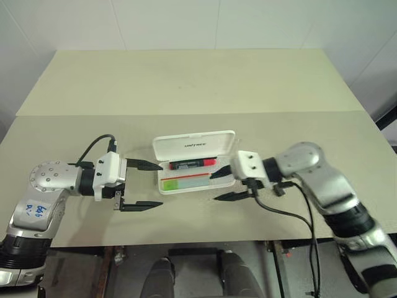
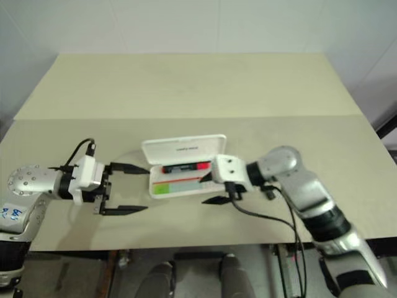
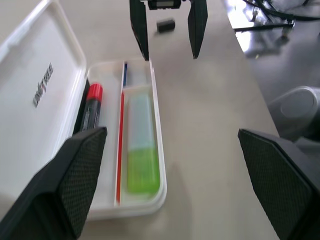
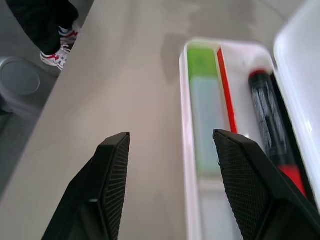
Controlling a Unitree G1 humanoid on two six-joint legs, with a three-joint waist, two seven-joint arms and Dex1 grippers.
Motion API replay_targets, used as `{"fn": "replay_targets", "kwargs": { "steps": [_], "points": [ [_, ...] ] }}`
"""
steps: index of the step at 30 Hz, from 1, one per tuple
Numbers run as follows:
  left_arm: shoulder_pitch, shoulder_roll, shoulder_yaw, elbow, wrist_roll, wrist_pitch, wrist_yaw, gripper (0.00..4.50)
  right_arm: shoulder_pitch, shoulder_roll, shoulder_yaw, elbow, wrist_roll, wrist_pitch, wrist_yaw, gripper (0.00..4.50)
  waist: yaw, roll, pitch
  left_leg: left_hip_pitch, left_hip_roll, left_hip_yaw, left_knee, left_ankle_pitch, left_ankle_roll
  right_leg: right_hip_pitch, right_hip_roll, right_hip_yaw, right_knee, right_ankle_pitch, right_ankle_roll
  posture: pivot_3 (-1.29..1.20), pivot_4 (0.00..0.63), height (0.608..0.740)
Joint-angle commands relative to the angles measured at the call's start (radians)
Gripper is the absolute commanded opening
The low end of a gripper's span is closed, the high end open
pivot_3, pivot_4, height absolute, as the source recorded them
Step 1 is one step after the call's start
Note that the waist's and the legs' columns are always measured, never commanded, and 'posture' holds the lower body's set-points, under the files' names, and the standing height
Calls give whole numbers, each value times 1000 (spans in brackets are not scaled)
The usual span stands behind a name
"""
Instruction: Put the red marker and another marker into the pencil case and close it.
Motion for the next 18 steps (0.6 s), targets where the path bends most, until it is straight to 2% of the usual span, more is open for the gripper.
{"fn": "replay_targets", "kwargs": {
  "steps": [1,3,6,13,18],
  "points": [
    [-21,-23,-11,-28,-21,0,4,4500,85,-92,-131,-131,65,90,-38,2986,1,0,0,0,0,0,0,0,0,0,0,0,0,0,0,0,150,740],
    [-34,-38,-27,-29,-23,2,0,4500,141,-139,-197,-161,72,125,-79,3423,2,0,0,0,0,0,0,0,0,0,0,0,0,0,0,0,150,740],
    [-64,-58,-46,-15,-22,4,-3,4500,204,-184,-277,-183,67,164,-146,4457,0,0,0,0,0,0,1,0,0,1,0,1,0,0,0,0,150,740],
    [-123,-108,-93,17,-10,3,-9,4500,341,-181,-415,-313,80,335,-347,4457,2,0,0,0,0,0,2,1,1,1,0,1,-1,1,0,0,150,740],
    [-154,-125,-114,57,-3,-10,-33,4500,469,-70,-505,-498,111,558,-545,4457,8,-1,-1,0,0,0,1,1,1,1,1,1,-1,1,0,0,150,740]
  ]
}}
